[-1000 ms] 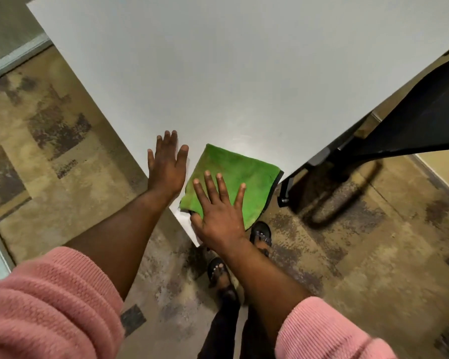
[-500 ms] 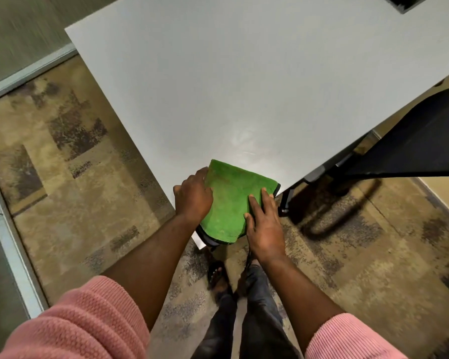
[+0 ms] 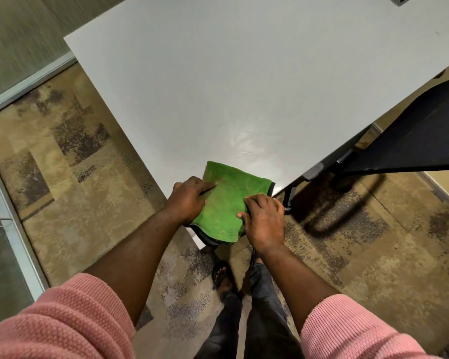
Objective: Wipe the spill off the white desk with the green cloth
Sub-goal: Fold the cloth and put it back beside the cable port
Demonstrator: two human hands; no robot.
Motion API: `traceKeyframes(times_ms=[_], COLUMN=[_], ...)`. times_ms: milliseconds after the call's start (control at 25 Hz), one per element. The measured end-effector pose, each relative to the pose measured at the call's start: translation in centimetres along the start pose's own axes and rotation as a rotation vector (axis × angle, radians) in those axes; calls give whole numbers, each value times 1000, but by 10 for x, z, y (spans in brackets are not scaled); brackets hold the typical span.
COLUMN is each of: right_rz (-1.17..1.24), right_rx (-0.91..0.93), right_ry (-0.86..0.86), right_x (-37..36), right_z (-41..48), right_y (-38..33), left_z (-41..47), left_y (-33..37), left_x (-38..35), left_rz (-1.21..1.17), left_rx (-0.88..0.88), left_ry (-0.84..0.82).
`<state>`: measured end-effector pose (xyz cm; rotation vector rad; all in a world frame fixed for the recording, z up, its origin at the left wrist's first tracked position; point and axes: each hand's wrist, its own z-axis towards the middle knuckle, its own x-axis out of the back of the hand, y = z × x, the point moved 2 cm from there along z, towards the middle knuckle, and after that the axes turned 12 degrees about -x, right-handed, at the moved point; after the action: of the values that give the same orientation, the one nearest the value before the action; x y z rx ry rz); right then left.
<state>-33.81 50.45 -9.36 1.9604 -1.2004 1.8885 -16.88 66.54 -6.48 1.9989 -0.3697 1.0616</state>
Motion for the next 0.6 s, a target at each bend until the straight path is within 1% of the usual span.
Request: traceKeyframes(times_ms=[80,200,280,440,600], right_rz=[-43,-126,-145,-47,68], right_rx=[9,23,24,18,-11], right_ry=[-14,-64,-90,-72,12], right_x=[3,7,11,36,85], right_z=[5,14,14,5,-3], right_y=[-3,-10,-13,-12,-18], left_z=[2,-1,-3,-13,-23], left_y=[-2,5,10,22,51], left_x=[2,-1,-3,8,36], left_rz=[108,239,295,330,286], left_rx=[-14,-61,-59,-100,-183], left_ry=[-54,-26,-10,84,154])
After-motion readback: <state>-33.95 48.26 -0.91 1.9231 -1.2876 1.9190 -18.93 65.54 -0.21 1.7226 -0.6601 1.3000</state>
